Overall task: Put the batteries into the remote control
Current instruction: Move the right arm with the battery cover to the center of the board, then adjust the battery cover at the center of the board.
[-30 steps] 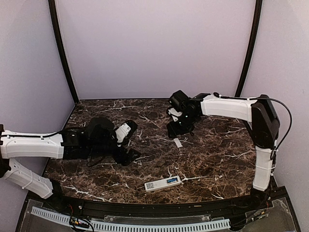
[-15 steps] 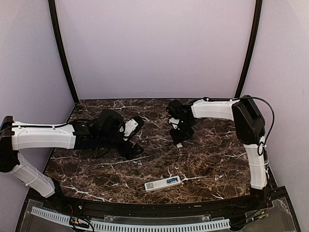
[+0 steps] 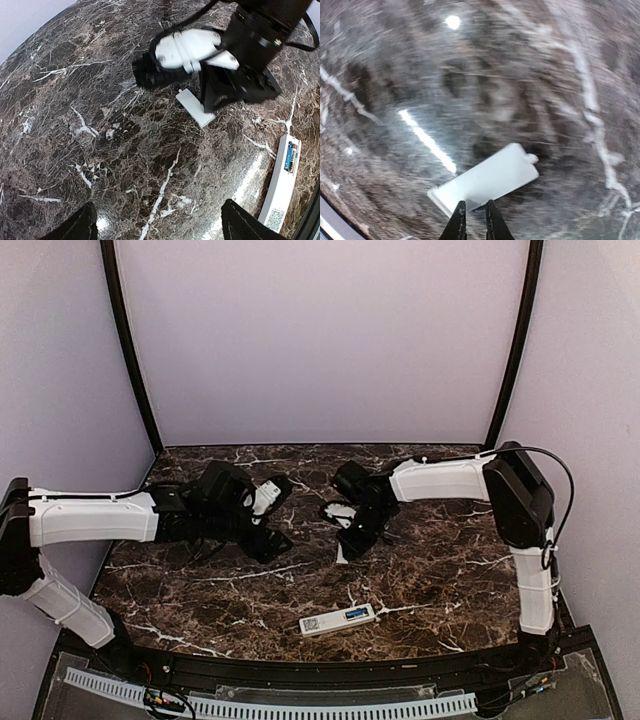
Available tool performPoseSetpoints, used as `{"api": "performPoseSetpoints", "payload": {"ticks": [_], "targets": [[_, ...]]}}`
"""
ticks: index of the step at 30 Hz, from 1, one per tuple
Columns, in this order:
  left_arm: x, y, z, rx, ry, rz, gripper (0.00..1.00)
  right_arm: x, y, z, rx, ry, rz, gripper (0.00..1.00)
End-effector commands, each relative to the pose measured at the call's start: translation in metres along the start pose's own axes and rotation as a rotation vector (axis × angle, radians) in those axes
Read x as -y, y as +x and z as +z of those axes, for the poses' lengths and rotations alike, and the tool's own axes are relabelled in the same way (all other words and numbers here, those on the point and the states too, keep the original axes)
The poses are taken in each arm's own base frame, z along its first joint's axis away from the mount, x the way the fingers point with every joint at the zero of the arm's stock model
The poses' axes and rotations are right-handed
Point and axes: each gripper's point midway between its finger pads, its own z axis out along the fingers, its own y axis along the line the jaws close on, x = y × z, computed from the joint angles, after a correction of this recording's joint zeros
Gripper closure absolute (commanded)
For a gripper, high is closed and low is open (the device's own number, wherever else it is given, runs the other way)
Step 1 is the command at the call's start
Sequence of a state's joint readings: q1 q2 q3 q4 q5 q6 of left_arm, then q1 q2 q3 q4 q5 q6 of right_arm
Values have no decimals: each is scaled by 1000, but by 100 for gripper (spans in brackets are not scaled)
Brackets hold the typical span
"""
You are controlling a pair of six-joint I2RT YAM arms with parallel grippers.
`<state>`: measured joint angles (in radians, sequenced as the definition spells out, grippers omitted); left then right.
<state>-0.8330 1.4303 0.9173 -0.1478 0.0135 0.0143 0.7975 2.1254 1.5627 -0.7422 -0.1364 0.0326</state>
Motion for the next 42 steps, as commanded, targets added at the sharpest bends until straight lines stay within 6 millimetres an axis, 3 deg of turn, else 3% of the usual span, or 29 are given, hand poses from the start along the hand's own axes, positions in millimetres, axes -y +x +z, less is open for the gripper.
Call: {"api": "performPoseSetpoints", "payload": {"ticks": [1,6,14,16,18,20,23,27,29,37,42], "targets": [[2,-3,2,5,25,-28,15,-58,44,34,-156,-99,-203,86],[5,14,12,-23,39,-110,16,-58,18,19,-103,-45,-186,84],[5,14,28,-12,41,-157,18,-63,-35,-57,140,-81,-14,83],[4,12,33,-12,46,-165,21,-55,-41,-73,209,-114,64,84],[3,9,40,-21,56,-186,29,-30,-43,-79,240,-125,185,85],[7,11,55,-54,82,-204,41,-1,-43,-80,252,-128,311,86],[13,-5,70,-59,127,-219,61,20,-45,-77,274,-140,378,86],[25,-11,93,-101,196,-238,91,20,-42,-62,241,-158,384,86],[30,-12,102,-108,227,-249,98,20,-40,-57,233,-159,387,86],[44,3,128,-177,306,-279,100,24,-29,-37,206,-187,419,86],[44,7,130,-192,306,-274,100,21,-27,-30,196,-214,424,86]]}}
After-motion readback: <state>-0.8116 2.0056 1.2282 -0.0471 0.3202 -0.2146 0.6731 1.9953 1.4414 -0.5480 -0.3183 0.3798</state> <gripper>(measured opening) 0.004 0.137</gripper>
